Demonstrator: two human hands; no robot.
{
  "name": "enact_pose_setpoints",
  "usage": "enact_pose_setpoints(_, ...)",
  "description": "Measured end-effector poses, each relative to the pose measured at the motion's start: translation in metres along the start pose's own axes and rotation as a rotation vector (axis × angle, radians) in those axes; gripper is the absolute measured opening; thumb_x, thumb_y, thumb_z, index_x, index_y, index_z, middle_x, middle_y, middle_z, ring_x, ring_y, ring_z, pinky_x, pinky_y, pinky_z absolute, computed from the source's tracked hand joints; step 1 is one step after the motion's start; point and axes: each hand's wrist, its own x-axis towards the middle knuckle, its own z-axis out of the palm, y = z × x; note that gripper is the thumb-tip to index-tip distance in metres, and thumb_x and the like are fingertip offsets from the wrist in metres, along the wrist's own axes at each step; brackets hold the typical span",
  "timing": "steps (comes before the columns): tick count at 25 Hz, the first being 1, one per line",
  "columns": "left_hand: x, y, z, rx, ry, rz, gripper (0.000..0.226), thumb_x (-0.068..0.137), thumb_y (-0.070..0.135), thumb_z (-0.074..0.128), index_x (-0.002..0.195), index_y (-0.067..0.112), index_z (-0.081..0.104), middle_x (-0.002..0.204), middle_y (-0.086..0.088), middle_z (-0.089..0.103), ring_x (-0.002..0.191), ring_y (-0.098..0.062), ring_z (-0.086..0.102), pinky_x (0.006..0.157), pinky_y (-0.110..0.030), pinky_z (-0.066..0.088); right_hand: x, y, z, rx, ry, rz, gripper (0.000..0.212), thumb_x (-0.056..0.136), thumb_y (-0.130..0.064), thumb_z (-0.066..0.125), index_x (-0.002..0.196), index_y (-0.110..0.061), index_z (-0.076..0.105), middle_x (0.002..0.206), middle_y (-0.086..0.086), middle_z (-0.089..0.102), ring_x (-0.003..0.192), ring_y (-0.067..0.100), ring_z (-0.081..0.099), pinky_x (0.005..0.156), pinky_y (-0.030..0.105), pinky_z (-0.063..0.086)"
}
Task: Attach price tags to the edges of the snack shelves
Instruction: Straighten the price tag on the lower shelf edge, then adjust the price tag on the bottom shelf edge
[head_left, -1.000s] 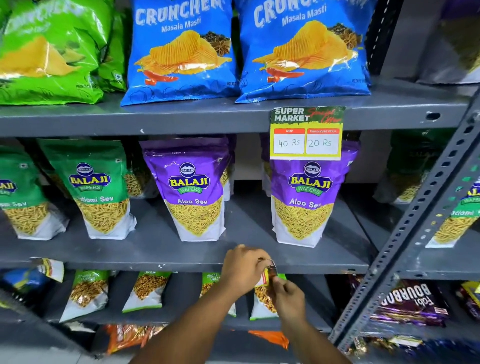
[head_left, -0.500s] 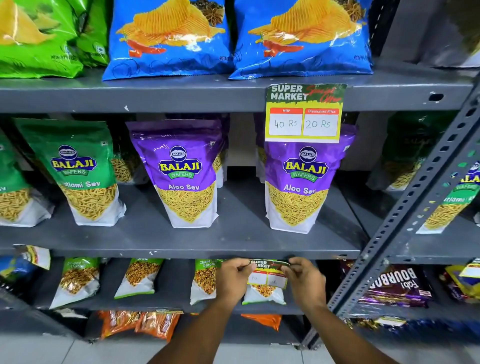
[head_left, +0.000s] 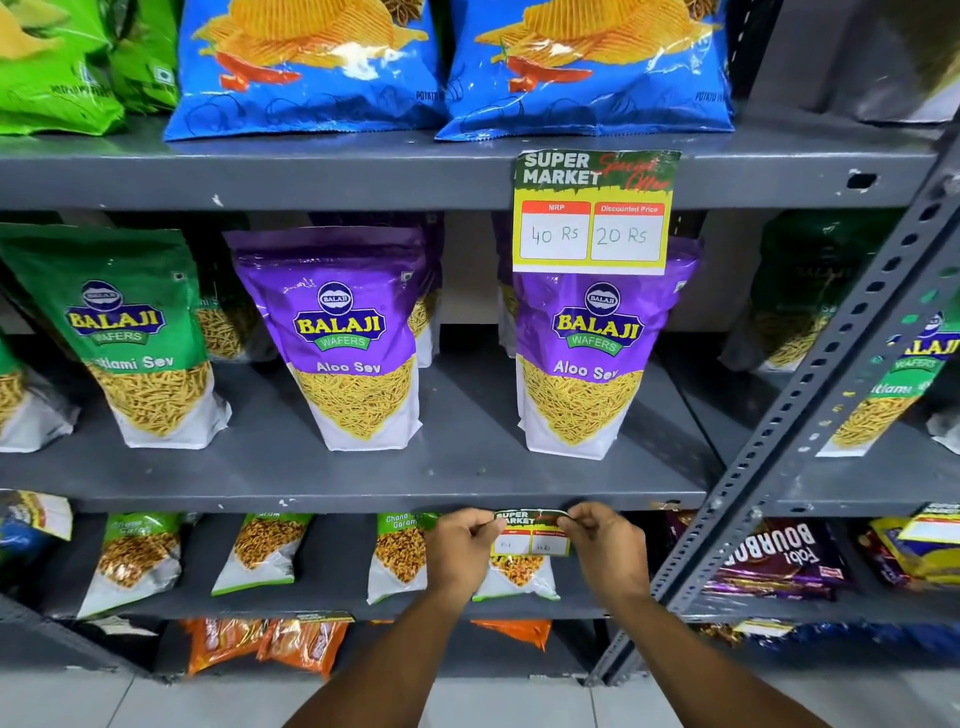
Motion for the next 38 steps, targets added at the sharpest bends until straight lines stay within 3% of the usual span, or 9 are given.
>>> enact_pose_setpoints(3,0.000,0.005,-0.005,-0.028,-0.002,0.002,0.014,0.080,0.021,0.073,0.083,0.007,0.075,0.065,0.012,0.066,0.063,0.000,0.061,0.057,-0.006,0.041,0.001,-0.001,-0.004,0.017,-0.004,-0.026,0.016,0.080,-0.023,0.073,0.072,-0.032,0.062,0.070,-0.013,0.069,0.071,0.006,0.066,0.071,0.030,0.055)
enact_pose_setpoints(6,0.002,0.008,-0.008,-0.012,-0.002,-0.003,0.015,0.081,0.026,0.072,0.082,0.011,0.076,0.070,0.007,0.071,0.068,-0.004,0.065,0.064,-0.018,0.049,0.007,-0.004,-0.005,0.028,-0.010,-0.046,0.006,0.081,-0.024,0.072,0.080,-0.027,0.066,0.074,-0.007,0.071,0.075,0.010,0.067,0.075,0.030,0.055)
enact_pose_setpoints(10,0.004,0.012,-0.010,0.060,0.008,-0.022,0.020,0.081,0.035,0.071,0.085,0.016,0.076,0.081,0.003,0.077,0.073,-0.008,0.068,0.071,-0.028,0.055,0.010,-0.006,-0.004,0.047,-0.004,-0.016,0.028,0.080,-0.025,0.073,0.068,-0.042,0.055,0.074,-0.010,0.072,0.074,0.008,0.067,0.075,0.036,0.056)
enact_pose_setpoints(14,0.003,0.020,-0.011,0.148,0.014,-0.036,0.026,0.080,0.044,0.067,0.086,0.021,0.076,0.081,0.006,0.077,0.072,-0.010,0.068,0.068,-0.030,0.056,0.010,-0.009,-0.007,-0.019,-0.003,0.016,0.022,0.078,-0.036,0.073,0.073,-0.036,0.051,0.068,-0.017,0.066,0.073,0.013,0.067,0.066,0.036,0.055)
enact_pose_setpoints(16,0.002,0.027,-0.013,0.240,0.047,-0.050,0.030,0.078,0.050,0.066,0.081,0.021,0.075,0.078,0.004,0.077,0.070,-0.014,0.066,0.060,-0.025,0.050,0.014,-0.013,-0.015,-0.128,0.012,0.059,0.037,0.072,-0.052,0.072,0.081,-0.029,0.045,0.064,-0.016,0.063,0.069,0.018,0.064,0.054,0.032,0.046)
enact_pose_setpoints(21,0.007,0.035,-0.032,0.458,0.153,-0.123,0.062,0.059,0.072,0.068,0.048,0.017,0.042,0.058,-0.002,0.063,0.059,-0.022,0.059,0.047,-0.024,0.030,0.024,-0.018,-0.032,-0.315,0.021,0.083,0.062,0.056,-0.071,0.071,0.080,-0.026,0.038,0.065,-0.005,0.058,0.063,0.022,0.057,0.047,0.029,0.033)
enact_pose_setpoints(30,-0.006,-0.068,-0.105,0.437,0.205,0.000,0.035,0.084,0.050,0.055,0.079,0.018,0.067,0.080,-0.007,0.073,0.082,-0.034,0.067,0.066,-0.034,0.050,-0.012,0.005,-0.011,-0.542,-0.120,-0.311,0.032,0.078,-0.048,0.068,0.074,-0.026,0.045,0.053,-0.002,0.060,0.053,0.024,0.062,0.046,0.033,0.045)
enact_pose_setpoints(35,-0.011,-0.147,-0.203,0.339,0.367,-0.208,0.036,0.093,0.032,0.051,0.114,0.006,0.063,0.111,-0.024,0.069,0.103,-0.043,0.062,0.085,-0.046,0.050,-0.047,-0.022,0.059,-0.629,-0.360,-0.447,0.028,0.082,-0.051,0.054,0.096,-0.027,0.059,0.084,-0.003,0.072,0.082,0.025,0.067,0.064,0.033,0.049)
enact_pose_setpoints(38,0.006,-0.184,-0.281,0.207,0.463,-0.327,0.040,0.095,0.028,0.049,0.121,-0.001,0.055,0.117,-0.032,0.062,0.109,-0.051,0.056,0.089,-0.050,0.044,-0.060,-0.075,0.129,-0.589,-0.394,-0.550,0.023,0.081,-0.047,0.055,0.092,-0.027,0.059,0.085,-0.001,0.073,0.083,0.028,0.067,0.060,0.031,0.042)
